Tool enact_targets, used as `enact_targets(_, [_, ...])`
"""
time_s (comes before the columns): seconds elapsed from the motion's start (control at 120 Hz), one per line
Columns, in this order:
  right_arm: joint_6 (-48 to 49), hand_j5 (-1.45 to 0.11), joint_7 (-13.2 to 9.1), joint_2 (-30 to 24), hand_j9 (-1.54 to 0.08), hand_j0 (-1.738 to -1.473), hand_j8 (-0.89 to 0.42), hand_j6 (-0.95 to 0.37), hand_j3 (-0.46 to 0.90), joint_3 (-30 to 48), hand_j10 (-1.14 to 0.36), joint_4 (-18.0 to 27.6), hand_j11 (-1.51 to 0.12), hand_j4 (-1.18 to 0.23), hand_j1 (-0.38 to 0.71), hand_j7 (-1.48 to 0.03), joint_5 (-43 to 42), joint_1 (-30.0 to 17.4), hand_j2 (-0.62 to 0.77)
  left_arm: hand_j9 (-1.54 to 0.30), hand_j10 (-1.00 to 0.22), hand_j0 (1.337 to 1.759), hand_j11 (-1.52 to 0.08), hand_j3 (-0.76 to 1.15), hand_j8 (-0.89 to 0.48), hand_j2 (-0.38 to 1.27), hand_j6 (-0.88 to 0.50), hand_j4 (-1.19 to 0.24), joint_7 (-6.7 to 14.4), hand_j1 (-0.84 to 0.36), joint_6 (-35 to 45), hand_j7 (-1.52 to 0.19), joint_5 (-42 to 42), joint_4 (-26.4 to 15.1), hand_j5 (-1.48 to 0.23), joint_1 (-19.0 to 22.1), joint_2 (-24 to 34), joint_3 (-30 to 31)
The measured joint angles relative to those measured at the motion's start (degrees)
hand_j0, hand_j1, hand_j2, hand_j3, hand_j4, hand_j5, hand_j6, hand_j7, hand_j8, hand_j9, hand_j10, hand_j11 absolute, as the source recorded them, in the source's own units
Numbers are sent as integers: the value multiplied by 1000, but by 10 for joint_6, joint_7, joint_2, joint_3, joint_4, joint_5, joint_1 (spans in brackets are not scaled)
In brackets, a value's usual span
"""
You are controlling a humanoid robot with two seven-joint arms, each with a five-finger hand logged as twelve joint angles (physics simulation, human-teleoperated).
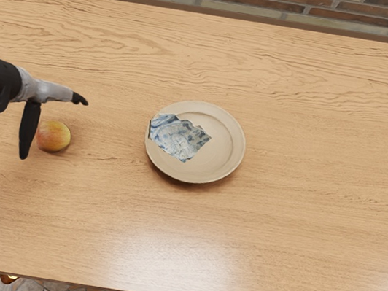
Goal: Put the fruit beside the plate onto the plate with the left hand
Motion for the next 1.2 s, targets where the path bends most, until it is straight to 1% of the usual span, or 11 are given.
enact_targets(0.142, [0,-17,0,0,-17,-1658,-13,-12,0,0,-13,0,-17,-13,-334,-17,0,0,-3,-83,-68,1658,-83,0,-70,14,-70,-69,0,274,5,-83,3,0,-84,2,-11,0])
enact_targets(0.2, [0,-17,0,0,-17,-1658,-13,-13,0,0,-13,0,-17,-13,-334,-17,0,0,-3,-94,-76,1658,-94,0,-78,16,-79,-77,0,264,15,-94,20,0,-94,16,-15,1])
enact_targets(0.367, [0,-16,0,0,-16,-1658,-12,-12,0,0,-12,0,-16,-13,-334,-16,0,0,-3,-126,-101,1658,-126,0,-103,21,-104,-102,0,234,39,-126,44,0,-127,20,-20,1])
enact_targets(0.492, [0,-16,0,0,-16,-1658,-12,-12,0,0,-12,0,-16,-12,-334,-16,0,0,-3,-159,-126,1658,-158,0,-128,26,-128,-127,0,205,46,-159,58,0,-159,33,-30,2])
enact_targets(0.742, [0,-16,0,0,-16,-1658,-12,-12,0,0,-12,0,-16,-13,-334,-16,0,0,-3,-222,-175,1658,-222,0,-176,36,-177,-176,0,146,56,-222,73,1,-222,43,-30,4])
enact_targets(0.8, [0,-16,0,0,-16,-1658,-12,-12,0,0,-12,0,-16,-12,-334,-16,0,0,-3,-234,-185,1658,-234,0,-186,38,-187,-185,0,135,64,-234,88,1,-234,55,-30,5])
enact_targets(0.958, [0,-16,0,0,-16,-1658,-12,-12,0,0,-12,0,-16,-12,-334,-16,0,0,-3,-268,-211,1658,-268,0,-213,44,-213,-212,0,104,86,-269,108,1,-269,57,-31,5])
enact_targets(1.1, [0,-16,0,0,-16,-1658,-12,-12,0,0,-12,0,-16,-12,-334,-16,0,0,-3,-298,-234,1658,-298,0,-236,49,-236,-235,0,77,104,-298,116,0,-299,73,-31,5])
enact_targets(1.2, [0,-16,0,0,-16,-1658,-12,-12,0,0,-12,0,-16,-13,-334,-16,0,0,-3,-311,-244,1658,-311,0,-246,51,-246,-245,0,65,118,-311,125,0,-311,76,-31,6])
